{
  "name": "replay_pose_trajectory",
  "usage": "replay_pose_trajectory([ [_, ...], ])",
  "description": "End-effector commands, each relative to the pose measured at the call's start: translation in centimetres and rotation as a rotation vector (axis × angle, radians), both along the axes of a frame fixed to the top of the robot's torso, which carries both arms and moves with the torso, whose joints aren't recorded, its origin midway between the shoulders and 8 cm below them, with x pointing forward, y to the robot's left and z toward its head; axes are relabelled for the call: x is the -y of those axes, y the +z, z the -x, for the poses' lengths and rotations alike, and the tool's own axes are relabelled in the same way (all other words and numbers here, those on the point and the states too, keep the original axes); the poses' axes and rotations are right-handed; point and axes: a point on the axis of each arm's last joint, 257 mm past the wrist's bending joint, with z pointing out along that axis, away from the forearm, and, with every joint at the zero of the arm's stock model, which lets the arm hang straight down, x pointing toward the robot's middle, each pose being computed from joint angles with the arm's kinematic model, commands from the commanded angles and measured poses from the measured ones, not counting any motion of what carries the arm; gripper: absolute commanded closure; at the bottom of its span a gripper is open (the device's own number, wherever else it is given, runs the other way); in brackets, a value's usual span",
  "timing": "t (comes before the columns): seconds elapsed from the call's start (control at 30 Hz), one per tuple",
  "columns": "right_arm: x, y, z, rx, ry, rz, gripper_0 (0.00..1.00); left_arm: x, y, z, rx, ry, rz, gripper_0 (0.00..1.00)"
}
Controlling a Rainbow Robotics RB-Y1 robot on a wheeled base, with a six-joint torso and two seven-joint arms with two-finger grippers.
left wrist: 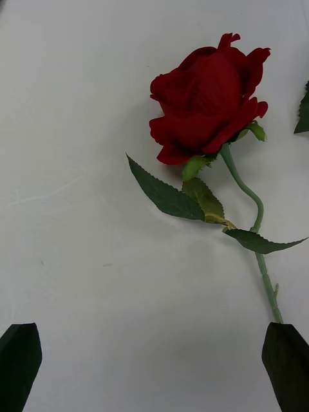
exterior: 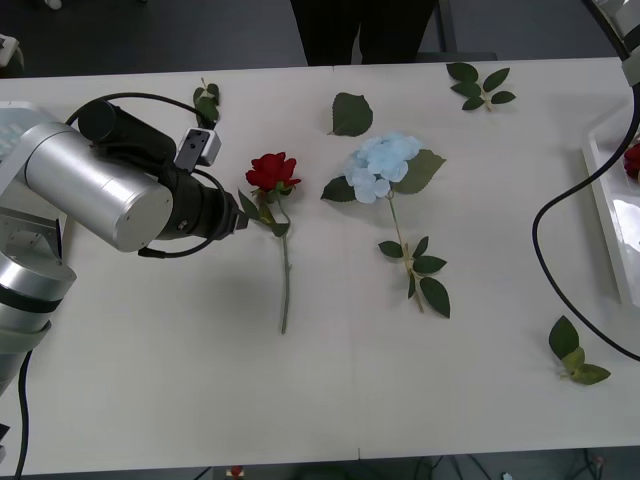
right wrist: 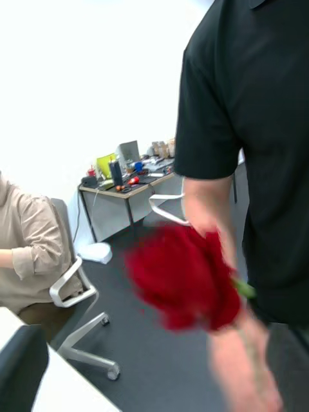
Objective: Place the red flowers into the right box and the blue flowers into the left box. If a person shows an open palm, hand one flower to the person first, then continue sorting.
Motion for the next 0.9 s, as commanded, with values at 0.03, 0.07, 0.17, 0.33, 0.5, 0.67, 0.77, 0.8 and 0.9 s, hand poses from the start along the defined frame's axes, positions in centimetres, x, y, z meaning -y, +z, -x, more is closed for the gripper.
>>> replay_pose_trajectory([
  [0.03,-2.6,-0.6,1.8,-0.061,0.115,0.082,0.0,1.7,2.3,-1.0,0.048,0.014,0.045,0.0],
  [0.07,-2.7,-1.6,1.8,-0.085,0.125,0.103,0.0,1.7,2.3,-1.0,0.048,0.014,0.045,0.0],
  [0.17,-2.3,-6.9,1.7,-0.221,0.151,0.205,0.0,1.7,2.3,-1.0,0.048,0.014,0.045,0.0],
  [0.33,-0.4,-15.9,1.6,-0.463,0.12,0.309,0.0,1.7,2.3,-1.0,0.048,0.014,0.045,0.0],
  [0.5,2.9,-22.4,2.7,-0.643,0.07,0.397,0.0,1.7,2.3,-1.0,0.048,0.014,0.045,0.0],
  [0.67,8.2,-29.0,5.6,-0.829,-0.02,0.55,0.0,1.7,2.3,-1.0,0.048,0.014,0.045,0.0],
  [0.77,10.7,-31.8,7.5,-0.902,-0.074,0.626,0.0,1.7,2.3,-1.0,0.048,0.014,0.045,0.0],
  [0.8,11.0,-32.4,7.9,-0.909,-0.083,0.639,0.0,1.7,2.3,-1.0,0.048,0.014,0.045,0.0],
  [0.9,12.9,-35.1,9.7,-0.967,-0.144,0.676,0.0,1.7,2.3,-1.0,0.048,0.014,0.045,0.0],
])
